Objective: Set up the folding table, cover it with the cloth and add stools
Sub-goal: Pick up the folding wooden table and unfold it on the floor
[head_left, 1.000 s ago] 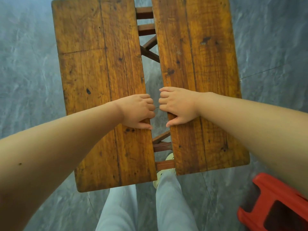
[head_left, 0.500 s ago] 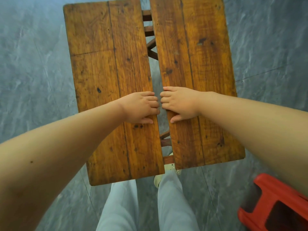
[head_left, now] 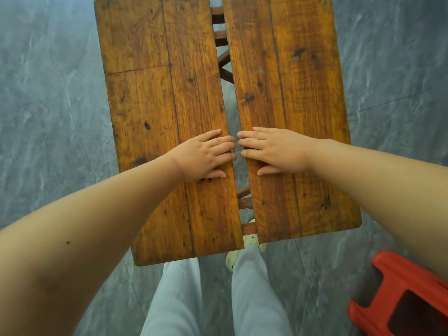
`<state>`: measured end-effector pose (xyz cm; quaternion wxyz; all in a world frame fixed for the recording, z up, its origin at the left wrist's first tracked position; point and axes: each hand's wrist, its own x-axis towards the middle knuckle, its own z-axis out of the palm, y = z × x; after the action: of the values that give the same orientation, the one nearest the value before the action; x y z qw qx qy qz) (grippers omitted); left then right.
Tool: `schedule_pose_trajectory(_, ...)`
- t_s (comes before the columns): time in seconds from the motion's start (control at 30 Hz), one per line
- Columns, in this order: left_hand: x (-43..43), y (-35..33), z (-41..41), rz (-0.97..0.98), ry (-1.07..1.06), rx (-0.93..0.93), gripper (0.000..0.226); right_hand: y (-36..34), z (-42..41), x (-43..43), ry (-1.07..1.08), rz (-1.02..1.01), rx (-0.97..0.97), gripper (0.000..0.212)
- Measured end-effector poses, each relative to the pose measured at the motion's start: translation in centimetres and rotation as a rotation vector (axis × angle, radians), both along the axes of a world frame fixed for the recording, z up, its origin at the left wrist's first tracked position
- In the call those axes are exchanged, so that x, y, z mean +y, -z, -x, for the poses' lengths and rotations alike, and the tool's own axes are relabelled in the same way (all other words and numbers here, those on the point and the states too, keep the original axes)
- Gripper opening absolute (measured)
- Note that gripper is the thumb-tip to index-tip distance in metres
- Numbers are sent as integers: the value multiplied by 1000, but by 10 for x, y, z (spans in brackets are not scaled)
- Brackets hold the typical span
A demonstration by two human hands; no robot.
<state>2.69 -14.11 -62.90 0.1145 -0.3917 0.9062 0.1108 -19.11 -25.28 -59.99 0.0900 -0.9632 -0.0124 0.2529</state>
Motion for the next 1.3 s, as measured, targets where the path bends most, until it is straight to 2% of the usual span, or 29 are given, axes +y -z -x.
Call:
schedule_pose_trajectory(0.27,22,14,12,-3,-81,-86,64,14,4,10,28,-21,20,66)
schedule_pose_trajectory(0.5,18,10,10,21,-53,-100,64,13,1,9,24,-40,28,66)
schedule_pose_trajectory(0.6,28,8,-3,-43,-208,-98,67,9,15,3,82,-68,34,67)
schedule_pose_trajectory(0.67,40,10,-20,-111,-312,-123,73,7,33,2,104,-47,125,71)
schedule_pose_trajectory(0.73,51,13,-27,-129,-307,-158,76,9,46,7,118,-26,192,77)
schedule_pose_trajectory(0.97,54,15,-23,-158,-351,-163,78,15,49,19,228,-32,153,81)
schedule_pose_trajectory(1.0,58,15,-23,-154,-416,-140,80,13,50,21,282,-27,140,83)
schedule_pose_trajectory(1.07,71,13,-18,-149,-706,-57,91,11,50,28,518,2,111,90)
schedule_pose_trajectory(1.2,101,10,-3,-265,-1486,122,113,13,47,43,1255,43,121,119)
schedule_pose_trajectory(1.3,111,10,6,-338,-1734,170,123,20,52,43,1596,-24,198,134)
